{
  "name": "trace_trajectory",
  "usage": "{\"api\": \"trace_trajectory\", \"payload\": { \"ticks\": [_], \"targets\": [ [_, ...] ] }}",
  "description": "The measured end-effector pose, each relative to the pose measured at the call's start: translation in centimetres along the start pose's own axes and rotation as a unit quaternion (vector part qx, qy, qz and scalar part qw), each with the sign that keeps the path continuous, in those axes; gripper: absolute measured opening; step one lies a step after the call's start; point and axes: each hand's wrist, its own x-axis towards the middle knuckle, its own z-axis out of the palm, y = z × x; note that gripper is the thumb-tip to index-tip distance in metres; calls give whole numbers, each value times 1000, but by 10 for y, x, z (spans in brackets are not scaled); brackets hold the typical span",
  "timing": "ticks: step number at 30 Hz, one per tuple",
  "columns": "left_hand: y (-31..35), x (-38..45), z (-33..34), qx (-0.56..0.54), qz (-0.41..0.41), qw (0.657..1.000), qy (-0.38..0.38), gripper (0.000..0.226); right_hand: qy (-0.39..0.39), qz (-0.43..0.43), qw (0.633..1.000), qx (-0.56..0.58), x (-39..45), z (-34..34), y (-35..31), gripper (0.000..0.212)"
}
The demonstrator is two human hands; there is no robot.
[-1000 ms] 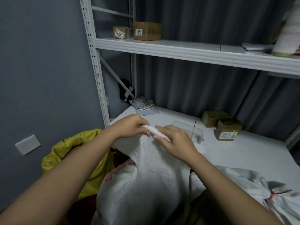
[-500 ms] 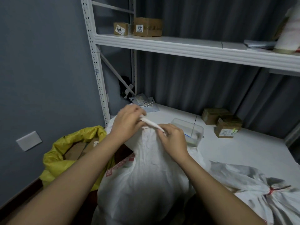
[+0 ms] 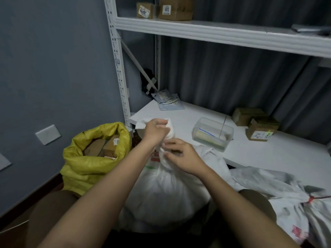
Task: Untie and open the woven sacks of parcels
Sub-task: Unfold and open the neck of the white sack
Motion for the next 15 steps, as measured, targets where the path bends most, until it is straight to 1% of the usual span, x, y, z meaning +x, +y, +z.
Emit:
{"api": "trace_trajectory", "payload": {
  "ticks": [1, 2, 3, 4, 5, 6, 7, 8, 9, 10, 11, 12, 13, 14, 15],
  "targets": [
    [-3, -5, -5, 5, 19, 999, -41, 25, 30, -22, 999, 6, -1, -11, -2, 21],
    [-6, -11, -10, 1, 40, 995, -87, 24, 73, -48, 996, -5, 1, -24, -6, 25],
    [-7, -17, -15, -2, 60, 990, -129, 23, 94, -74, 992, -30, 5, -37, -12, 36],
    [-7, -25, -19, -2, 83, 983, -163, 23, 75, -99, 989, -74, 11, -49, -19, 50],
    [-7, -32, -23, 9, 107, 977, -186, 23, 26, -123, 985, -117, 20, -58, -26, 65],
    [-5, -39, -27, 25, 129, 970, -205, 23, -43, -140, 977, -154, 29, -64, -34, 74],
    [-4, -45, -30, 46, 148, 963, -221, 23, -113, -150, 965, -183, 38, -66, -43, 79],
    [-4, -51, -34, 66, 163, 955, -237, 22, -178, -162, 946, -218, 46, -64, -50, 77],
    [-4, -55, -37, 84, 177, 948, -251, 20, -234, -181, 916, -270, 56, -60, -53, 70],
    [-5, -59, -41, 102, 187, 941, -263, 19, -283, -206, 875, -333, 64, -55, -55, 57],
    [-6, -61, -45, 122, 195, 935, -270, 20, -314, -234, 830, -397, 72, -50, -57, 45],
    [-7, -63, -49, 143, 202, 930, -271, 22, -320, -270, 785, -457, 79, -46, -56, 35],
    [-8, -64, -54, 161, 208, 928, -264, 24, -297, -310, 748, -506, 86, -45, -51, 25],
    [-10, -64, -59, 182, 213, 927, -251, 24, -271, -330, 722, -544, 91, -49, -47, 17],
    [-12, -63, -67, 210, 219, 925, -230, 23, -238, -340, 713, -566, 93, -54, -45, 15]
  ]
}}
